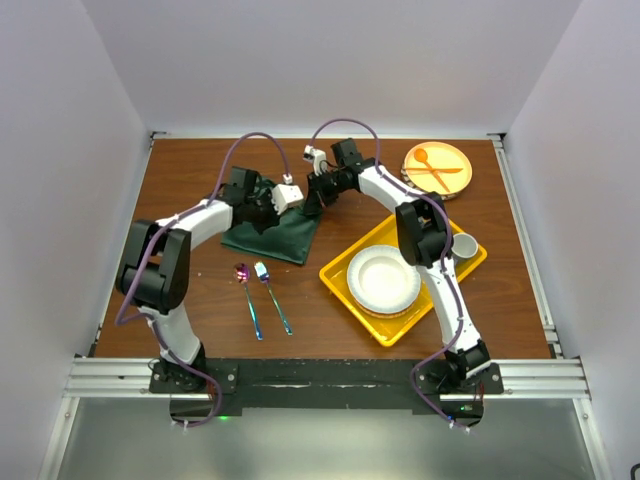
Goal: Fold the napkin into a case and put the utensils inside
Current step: Fold the lower triangle-folded napkin at the center of the board.
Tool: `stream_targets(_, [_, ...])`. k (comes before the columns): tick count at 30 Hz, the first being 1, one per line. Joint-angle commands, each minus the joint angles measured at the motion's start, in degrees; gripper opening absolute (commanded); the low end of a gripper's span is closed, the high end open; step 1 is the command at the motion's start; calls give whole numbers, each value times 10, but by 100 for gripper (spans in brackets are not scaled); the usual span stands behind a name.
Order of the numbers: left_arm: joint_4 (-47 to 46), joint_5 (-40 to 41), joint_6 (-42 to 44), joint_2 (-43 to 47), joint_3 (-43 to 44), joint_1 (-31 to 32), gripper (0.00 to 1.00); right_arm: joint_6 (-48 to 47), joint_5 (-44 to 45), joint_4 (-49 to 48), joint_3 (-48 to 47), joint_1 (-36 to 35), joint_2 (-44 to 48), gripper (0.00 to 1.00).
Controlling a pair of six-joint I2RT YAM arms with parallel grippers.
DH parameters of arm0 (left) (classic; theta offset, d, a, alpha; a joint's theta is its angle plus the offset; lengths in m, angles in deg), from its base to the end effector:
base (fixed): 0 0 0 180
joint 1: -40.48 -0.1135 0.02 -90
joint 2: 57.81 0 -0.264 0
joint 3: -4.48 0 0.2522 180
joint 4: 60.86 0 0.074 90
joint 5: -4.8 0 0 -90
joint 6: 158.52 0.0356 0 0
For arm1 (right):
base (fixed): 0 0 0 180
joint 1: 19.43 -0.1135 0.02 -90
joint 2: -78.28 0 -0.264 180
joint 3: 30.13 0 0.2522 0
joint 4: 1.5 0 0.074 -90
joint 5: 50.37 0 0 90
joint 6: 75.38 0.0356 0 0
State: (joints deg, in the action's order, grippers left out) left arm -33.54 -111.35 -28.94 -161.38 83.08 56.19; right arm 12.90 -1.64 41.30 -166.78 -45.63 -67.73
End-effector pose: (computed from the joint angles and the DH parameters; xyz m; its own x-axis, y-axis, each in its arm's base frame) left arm 0.3571 -0.1167 0.1798 -0.2668 0.6692 -0.6936 0.8726 0.4733 0.1210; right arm 0.4827 0.2637 0.1405 -0.6874 -0.3634 -0.6288 -0.7159 0.4850 0.5023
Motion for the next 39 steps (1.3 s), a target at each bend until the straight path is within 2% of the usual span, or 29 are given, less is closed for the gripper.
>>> stream_targets(1, [-30,-24,-25,8,7,38,6,-7,17,-6,-19,4,-10,0])
stream_targets(5, [-37,-10,-36,-21,12,57,0,-3,1,-16,-11,4,4,0])
stream_targets(14, [-12,48,-50,-68,13,78,0,29,-64,-26,12,3,49,0])
stream_targets(19, [-13,62,-49,-67,7,78,0,34,-85,-5,41,-1,75,0])
stream_targets(24, [-10,71,-53,-68,6,79,0,-13,-92,46,59,-1,86,0])
stream_targets(34, [2,51,-42,-51,7,79,0,0,-68,24,-25,3,45,0])
stream_targets(39, [-33,36,-67,-5,13,78,9,-21,-43,34,-23,3,24,0])
